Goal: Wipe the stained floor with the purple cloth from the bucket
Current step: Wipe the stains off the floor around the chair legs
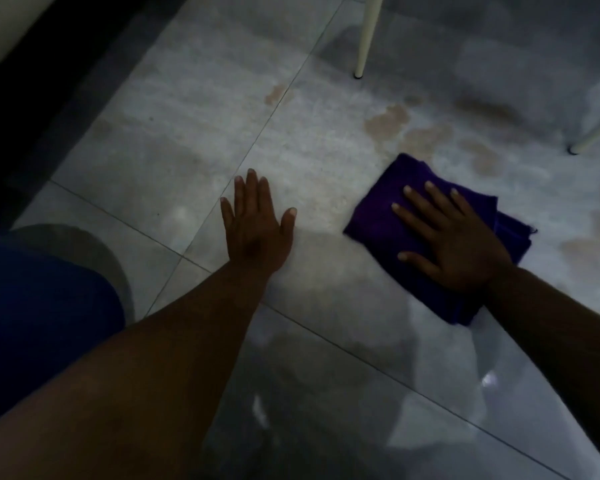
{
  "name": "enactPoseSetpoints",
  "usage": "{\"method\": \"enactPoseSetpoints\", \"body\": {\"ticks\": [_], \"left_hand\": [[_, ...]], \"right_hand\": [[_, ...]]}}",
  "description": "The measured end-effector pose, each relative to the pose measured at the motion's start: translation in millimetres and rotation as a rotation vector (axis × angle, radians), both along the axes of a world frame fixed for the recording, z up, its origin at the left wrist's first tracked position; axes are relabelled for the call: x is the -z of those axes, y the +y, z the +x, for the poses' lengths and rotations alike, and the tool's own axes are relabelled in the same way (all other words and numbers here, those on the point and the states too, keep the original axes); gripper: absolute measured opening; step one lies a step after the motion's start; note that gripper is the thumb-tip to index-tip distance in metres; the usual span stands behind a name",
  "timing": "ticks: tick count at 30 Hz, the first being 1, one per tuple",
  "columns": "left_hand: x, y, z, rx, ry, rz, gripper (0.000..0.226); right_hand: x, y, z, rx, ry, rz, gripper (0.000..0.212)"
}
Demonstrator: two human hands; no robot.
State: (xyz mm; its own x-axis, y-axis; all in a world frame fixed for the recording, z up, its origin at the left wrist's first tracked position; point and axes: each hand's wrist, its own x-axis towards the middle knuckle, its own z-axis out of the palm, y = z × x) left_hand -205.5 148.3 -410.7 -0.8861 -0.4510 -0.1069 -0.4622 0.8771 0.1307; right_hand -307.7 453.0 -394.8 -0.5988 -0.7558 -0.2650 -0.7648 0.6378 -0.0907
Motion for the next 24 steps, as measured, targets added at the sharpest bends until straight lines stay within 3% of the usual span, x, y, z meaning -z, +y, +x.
{"method": "enactPoseSetpoints", "body": {"ticks": [14,24], "left_hand": [[6,4,-9,-0.053,-0.001,-0.012,0.081],[2,4,-13,-0.093,-0.074,0.038,0.084]], "right_hand": [[16,-222,-122,-0.101,0.039,-0.09,0.08],[14,-293,-170,-0.211,0.057,-0.093,0.081]]}}
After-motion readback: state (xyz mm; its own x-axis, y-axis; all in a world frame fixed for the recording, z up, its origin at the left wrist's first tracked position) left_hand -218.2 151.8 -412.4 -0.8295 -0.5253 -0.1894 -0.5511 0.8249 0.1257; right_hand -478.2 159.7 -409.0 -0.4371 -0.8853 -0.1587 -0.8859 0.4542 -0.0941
